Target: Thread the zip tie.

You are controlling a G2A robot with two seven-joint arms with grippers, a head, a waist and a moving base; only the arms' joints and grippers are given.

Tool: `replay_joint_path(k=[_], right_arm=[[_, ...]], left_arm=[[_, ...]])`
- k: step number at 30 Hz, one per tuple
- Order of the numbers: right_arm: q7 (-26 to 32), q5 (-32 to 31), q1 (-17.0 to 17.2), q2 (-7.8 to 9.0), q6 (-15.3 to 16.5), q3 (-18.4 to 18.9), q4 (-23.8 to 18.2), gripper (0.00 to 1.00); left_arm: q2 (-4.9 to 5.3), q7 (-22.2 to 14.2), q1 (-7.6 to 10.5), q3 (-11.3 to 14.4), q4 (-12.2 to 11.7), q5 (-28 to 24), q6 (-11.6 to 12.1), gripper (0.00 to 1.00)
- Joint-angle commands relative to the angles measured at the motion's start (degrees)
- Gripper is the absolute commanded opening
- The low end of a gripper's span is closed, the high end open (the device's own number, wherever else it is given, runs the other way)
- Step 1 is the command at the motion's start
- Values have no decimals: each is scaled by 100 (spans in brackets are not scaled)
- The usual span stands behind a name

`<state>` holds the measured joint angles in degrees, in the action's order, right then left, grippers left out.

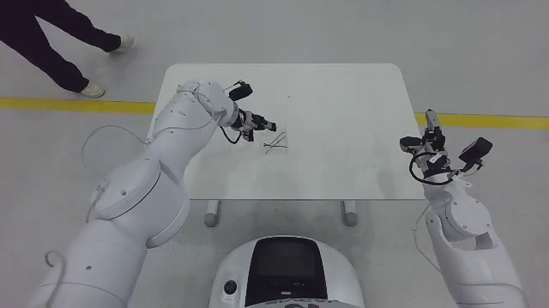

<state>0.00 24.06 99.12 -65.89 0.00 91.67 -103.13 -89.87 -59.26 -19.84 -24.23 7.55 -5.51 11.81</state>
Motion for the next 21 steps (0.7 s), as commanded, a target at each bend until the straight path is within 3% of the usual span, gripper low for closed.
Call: replay_joint_path(k=[1,6,8,11,15,16,21], right_arm=[[0,0,0,0,0,0,0,100],[0,0,0,0,0,0,0,100],[0,0,0,0,0,0,0,100],[0,0,0,0,0,0,0,100],[0,0,0,0,0,0,0,100],[0,0,0,0,0,0,0,100],[0,0,0,0,0,0,0,100]], left_arm=[[4,32,-3,-19,8,-41,25,100],[178,-92,36,-256,-27,-511,767,100],[284,-273,56,-365,184,-699,767,100],[560,-513,8,-617,673,-997,767,100],[1102,-1288,-267,-1306,1684,-1565,767,100],[1202,-1390,-326,-1435,1813,-1576,767,100],[1202,-1390,-326,-1435,1813,-1576,767,100]])
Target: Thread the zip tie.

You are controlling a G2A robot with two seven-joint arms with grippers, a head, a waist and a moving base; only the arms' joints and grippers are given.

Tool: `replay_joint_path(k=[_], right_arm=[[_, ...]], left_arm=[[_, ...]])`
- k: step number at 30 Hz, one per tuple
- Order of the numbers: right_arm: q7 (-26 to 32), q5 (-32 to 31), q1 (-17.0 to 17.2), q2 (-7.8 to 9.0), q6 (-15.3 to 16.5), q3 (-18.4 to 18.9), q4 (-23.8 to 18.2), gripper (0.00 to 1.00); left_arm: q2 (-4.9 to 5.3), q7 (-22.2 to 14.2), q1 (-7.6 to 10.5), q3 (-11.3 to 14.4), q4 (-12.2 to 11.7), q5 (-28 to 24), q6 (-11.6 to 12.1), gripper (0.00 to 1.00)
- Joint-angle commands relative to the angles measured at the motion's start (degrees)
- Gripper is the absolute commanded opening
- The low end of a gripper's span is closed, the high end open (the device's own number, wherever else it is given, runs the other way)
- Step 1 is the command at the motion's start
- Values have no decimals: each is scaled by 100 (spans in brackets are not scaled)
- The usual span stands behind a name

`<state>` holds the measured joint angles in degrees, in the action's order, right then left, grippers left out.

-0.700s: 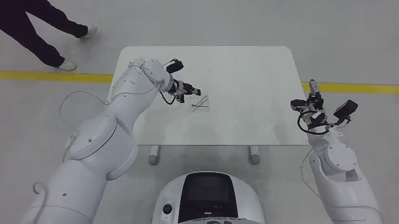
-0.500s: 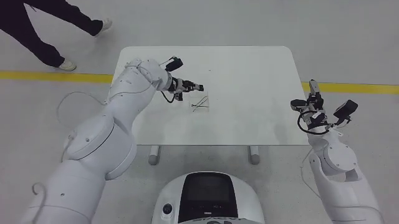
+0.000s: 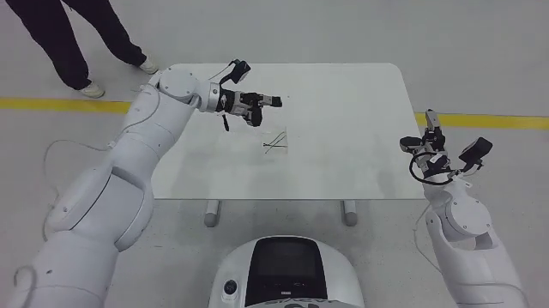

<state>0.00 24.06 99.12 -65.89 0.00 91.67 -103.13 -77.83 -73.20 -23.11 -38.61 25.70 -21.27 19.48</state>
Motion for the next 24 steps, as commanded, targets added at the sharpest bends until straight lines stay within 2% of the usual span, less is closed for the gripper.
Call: replay_joint_path(k=[1,4,7,9,12,15,24], right_arm=[[0,0,0,0,0,0,0,100],[0,0,0,0,0,0,0,100],[0,0,0,0,0,0,0,100],[0,0,0,0,0,0,0,100],[0,0,0,0,0,0,0,100],[0,0,0,0,0,0,0,100],[0,0,0,0,0,0,0,100]], left_arm=[[-3,4,2,2,-2,0,0,100],[9,33,4,-41,-51,-74,0,100],[140,-460,29,-314,-58,-458,0,100],[241,-644,9,-471,-73,-575,0,100],[356,-644,-26,-557,-90,-602,0,100],[430,-644,-65,-526,0,-616,0,100],[449,-644,-65,-501,-48,-592,0,100]])
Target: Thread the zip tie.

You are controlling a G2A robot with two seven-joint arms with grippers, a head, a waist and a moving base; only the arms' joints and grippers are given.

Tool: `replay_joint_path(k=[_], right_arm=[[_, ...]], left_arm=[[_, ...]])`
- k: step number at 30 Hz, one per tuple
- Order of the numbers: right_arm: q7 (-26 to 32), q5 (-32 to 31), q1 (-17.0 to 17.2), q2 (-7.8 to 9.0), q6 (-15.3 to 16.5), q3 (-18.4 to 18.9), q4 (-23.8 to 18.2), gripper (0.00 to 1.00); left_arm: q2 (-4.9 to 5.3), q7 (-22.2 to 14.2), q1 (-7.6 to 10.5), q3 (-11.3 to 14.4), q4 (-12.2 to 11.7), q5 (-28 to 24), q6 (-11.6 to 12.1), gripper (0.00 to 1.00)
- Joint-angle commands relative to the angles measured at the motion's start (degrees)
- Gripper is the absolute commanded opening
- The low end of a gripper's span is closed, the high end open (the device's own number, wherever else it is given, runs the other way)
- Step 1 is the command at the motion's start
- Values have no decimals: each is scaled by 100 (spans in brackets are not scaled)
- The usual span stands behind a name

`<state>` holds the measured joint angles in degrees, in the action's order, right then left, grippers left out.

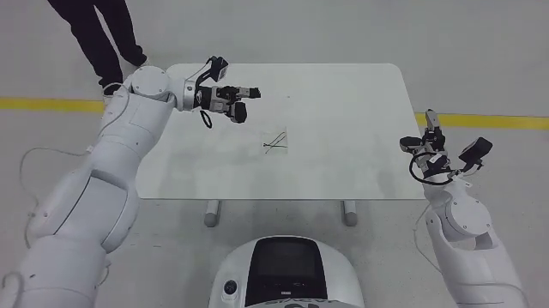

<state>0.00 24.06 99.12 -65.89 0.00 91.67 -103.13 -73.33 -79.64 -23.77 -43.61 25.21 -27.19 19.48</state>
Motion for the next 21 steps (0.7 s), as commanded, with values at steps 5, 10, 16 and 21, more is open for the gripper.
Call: replay_joint_path(k=[5,10,16,21], right_arm=[[0,0,0,0,0,0,0,100],[0,0,0,0,0,0,0,100],[0,0,0,0,0,0,0,100],[0,0,0,0,0,0,0,100]], left_arm=[[-18,184,-76,-44,232,-127,0,100],[-13,383,-217,-131,578,-74,0,100],[-132,544,-297,-60,426,137,0,100],[-331,782,-255,133,153,404,0,100]])
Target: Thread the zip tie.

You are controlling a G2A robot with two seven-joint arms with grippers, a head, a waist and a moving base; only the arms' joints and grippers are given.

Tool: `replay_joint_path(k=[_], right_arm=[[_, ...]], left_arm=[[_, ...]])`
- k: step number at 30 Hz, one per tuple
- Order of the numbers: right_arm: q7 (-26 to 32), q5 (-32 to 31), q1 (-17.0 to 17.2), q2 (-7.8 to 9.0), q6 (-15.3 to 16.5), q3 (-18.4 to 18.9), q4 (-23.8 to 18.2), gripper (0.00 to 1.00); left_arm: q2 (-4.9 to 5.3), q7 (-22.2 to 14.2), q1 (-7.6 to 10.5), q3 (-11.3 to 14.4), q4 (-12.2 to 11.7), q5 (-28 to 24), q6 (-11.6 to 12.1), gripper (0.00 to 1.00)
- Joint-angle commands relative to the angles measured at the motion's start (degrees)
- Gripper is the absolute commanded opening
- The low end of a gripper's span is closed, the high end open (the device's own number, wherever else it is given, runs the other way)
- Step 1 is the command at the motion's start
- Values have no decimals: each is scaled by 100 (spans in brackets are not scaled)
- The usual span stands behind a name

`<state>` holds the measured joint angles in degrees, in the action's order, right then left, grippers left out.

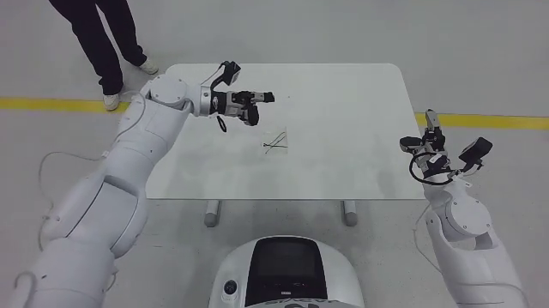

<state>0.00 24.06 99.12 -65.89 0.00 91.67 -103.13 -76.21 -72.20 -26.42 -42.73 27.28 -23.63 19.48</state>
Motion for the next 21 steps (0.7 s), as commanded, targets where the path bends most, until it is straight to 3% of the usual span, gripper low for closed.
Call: replay_joint_path(k=[1,5,15,21], right_arm=[[0,0,0,0,0,0,0,100],[0,0,0,0,0,0,0,100],[0,0,0,0,0,0,0,100],[0,0,0,0,0,0,0,100]], left_arm=[[-107,80,15,98,-155,76,0,100],[-321,219,51,254,-425,153,0,100],[-321,219,51,254,-425,153,0,100],[-360,855,-202,359,0,356,0,100]])
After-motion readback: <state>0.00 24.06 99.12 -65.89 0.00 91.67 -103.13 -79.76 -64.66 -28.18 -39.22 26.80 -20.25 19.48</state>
